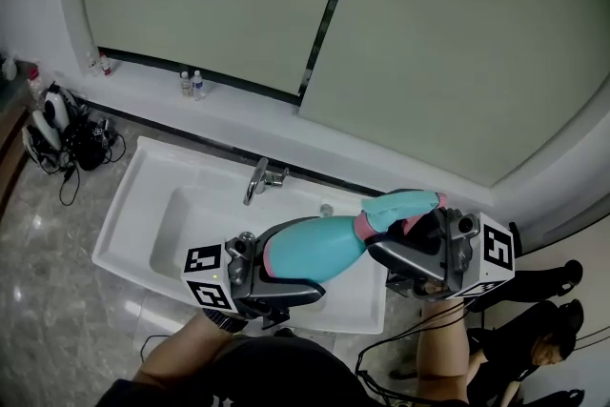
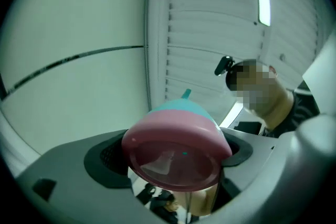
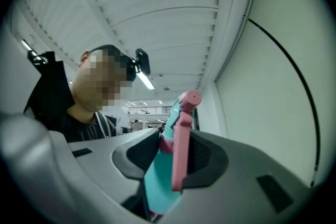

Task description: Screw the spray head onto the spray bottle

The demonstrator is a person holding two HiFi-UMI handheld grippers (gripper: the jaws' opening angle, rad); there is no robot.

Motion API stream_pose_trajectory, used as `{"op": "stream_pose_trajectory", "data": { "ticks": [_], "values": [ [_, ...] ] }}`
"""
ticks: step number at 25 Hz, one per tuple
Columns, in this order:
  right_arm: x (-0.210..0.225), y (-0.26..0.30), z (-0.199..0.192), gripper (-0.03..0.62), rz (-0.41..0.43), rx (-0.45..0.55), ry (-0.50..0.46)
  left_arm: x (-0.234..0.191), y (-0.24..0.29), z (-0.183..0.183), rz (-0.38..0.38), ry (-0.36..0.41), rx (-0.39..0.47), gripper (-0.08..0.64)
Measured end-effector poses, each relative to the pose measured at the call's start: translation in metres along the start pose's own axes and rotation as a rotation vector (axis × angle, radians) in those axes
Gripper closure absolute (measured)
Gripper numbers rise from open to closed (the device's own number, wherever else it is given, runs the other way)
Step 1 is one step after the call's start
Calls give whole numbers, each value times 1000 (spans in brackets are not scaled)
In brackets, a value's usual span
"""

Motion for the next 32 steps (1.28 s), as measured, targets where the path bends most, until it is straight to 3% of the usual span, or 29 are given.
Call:
{"op": "stream_pose_trajectory", "data": {
  "ticks": [5, 7, 15, 20, 29, 32],
  "values": [
    [-22, 0, 14, 460, 237, 149, 42, 22, 5, -9, -249, -332, 43, 90],
    [-26, 2, 17, 460, 272, 175, 61, 26, 6, -12, -275, -388, 57, 89],
    [-8, 5, 2, 460, 77, -2, -64, 5, -4, -7, -160, -237, 27, 89],
    [-5, 4, 0, 460, 45, -24, -83, 1, -4, -7, -138, -197, 5, 89],
    [-4, 4, -2, 460, 47, -35, -85, -2, -3, -9, -130, -200, -3, 89],
    [-2, 5, -4, 460, -2, -63, -98, -3, -1, -8, -105, -184, 0, 89]
  ]
}}
Point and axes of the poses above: the fingertips, and each gripper's own axes: y forward along the fingers, x to its right, z out of its top, the point moved 1 cm from there along -y, backward along the fingers, and after that the axes turned 1 degree about z, right-handed, at the moved point
